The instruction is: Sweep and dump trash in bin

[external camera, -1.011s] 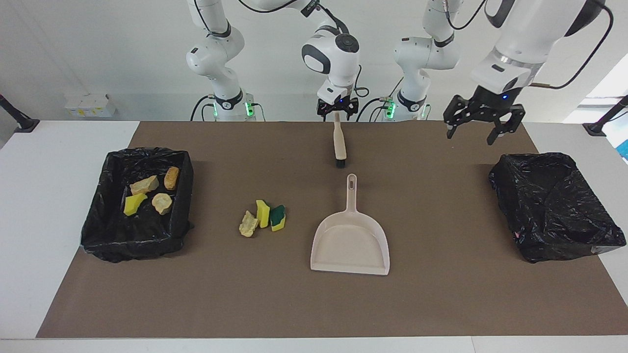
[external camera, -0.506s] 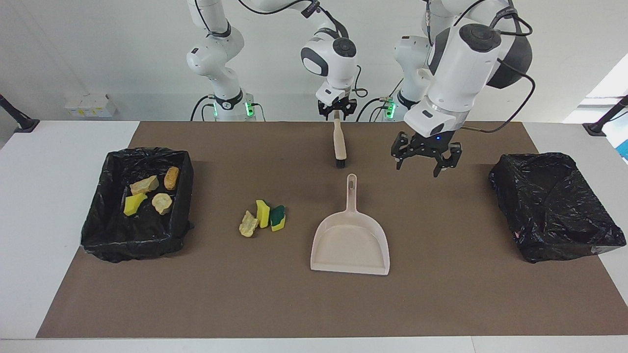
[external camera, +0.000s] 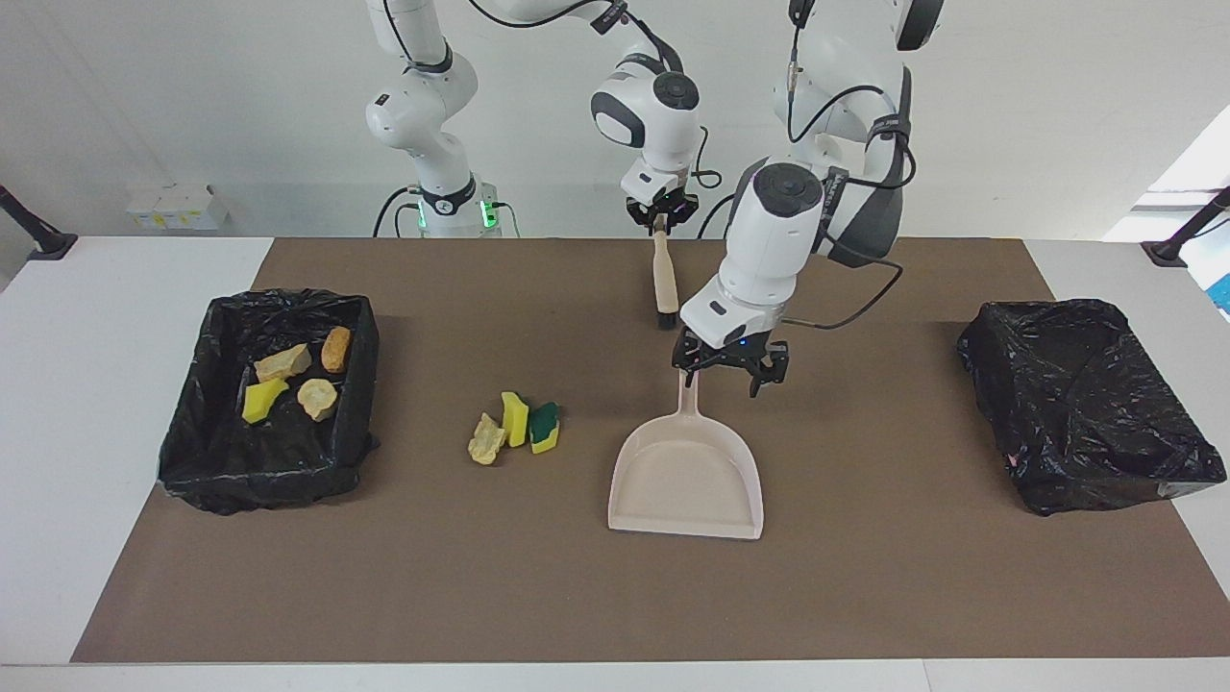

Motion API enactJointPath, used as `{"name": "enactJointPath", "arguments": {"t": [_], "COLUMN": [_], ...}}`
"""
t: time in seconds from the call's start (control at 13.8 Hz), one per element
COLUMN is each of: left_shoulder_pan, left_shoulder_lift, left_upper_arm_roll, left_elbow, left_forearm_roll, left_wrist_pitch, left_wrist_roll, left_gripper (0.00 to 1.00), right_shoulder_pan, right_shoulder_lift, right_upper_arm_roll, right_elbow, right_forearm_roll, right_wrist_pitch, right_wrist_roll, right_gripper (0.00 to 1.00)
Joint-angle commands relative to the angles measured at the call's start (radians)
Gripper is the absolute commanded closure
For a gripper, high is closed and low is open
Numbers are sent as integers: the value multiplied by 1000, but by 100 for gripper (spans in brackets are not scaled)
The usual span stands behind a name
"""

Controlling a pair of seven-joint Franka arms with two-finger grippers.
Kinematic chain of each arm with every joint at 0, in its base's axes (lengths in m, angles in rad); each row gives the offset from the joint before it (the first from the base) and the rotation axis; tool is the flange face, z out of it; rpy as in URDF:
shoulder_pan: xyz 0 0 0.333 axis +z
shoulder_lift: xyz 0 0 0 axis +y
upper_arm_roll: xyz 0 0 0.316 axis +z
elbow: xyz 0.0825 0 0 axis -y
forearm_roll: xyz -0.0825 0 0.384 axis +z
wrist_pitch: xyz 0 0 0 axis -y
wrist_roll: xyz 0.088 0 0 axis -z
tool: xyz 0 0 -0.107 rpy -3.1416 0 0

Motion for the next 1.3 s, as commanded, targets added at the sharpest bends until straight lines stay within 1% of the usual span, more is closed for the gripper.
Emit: {"name": "enactJointPath", "arguments": {"t": [0.0,0.14,0.29,0.43,0.51,0.58,0.65,0.72,0.79,0.87,0.94,1.08,1.23], "left_shoulder_pan": [-41,-64,-67,-69,-69,-67,-67,-67,-66,-67,-67,-67,-67], "left_shoulder_lift": [-39,-28,-31,-16,-2,0,0,0,0,0,0,0,0], "left_upper_arm_roll": [16,16,16,16,16,18,18,18,16,16,16,16,16], "left_elbow": [-116,-137,-167,-168,-168,-167,-167,-167,-167,-168,-168,-170,-170], "left_forearm_roll": [3,3,3,3,3,3,3,3,3,3,3,3,3], "left_wrist_pitch": [84,106,155,160,161,161,160,160,160,160,157,157,157], "left_wrist_roll": [-29,-76,-84,-102,-110,-110,-110,-112,-115,-115,-115,-110,-101], "left_gripper": [0,0,0,0,0,0,3,10,20,24,25,25,30], "right_shoulder_pan": [-6,-49,-115,-189,-218,-270,-334,-389,-442,-495,-549,-652,-741], "right_shoulder_lift": [15,0,-44,-89,-109,-130,-155,-170,-181,-190,-190,-177,-152], "right_upper_arm_roll": [-4,-11,-13,-11,-13,-14,-13,-14,-14,-14,-14,-13,-13], "right_elbow": [31,54,59,59,57,57,57,57,62,65,84,120,128], "right_forearm_roll": [26,26,23,11,7,7,7,1,-20,-41,-54,-124,-170], "right_wrist_pitch": [3,-60,-111,-168,-195,-227,-263,-295,-318,-341,-358,-396,-381], "right_wrist_roll": [-16,-22,-26,-42,-74,-127,-188,-245,-300,-356,-415,-555,-687], "right_gripper": [100,100,100,100,100,100,100,100,100,100,100,100,100]}}
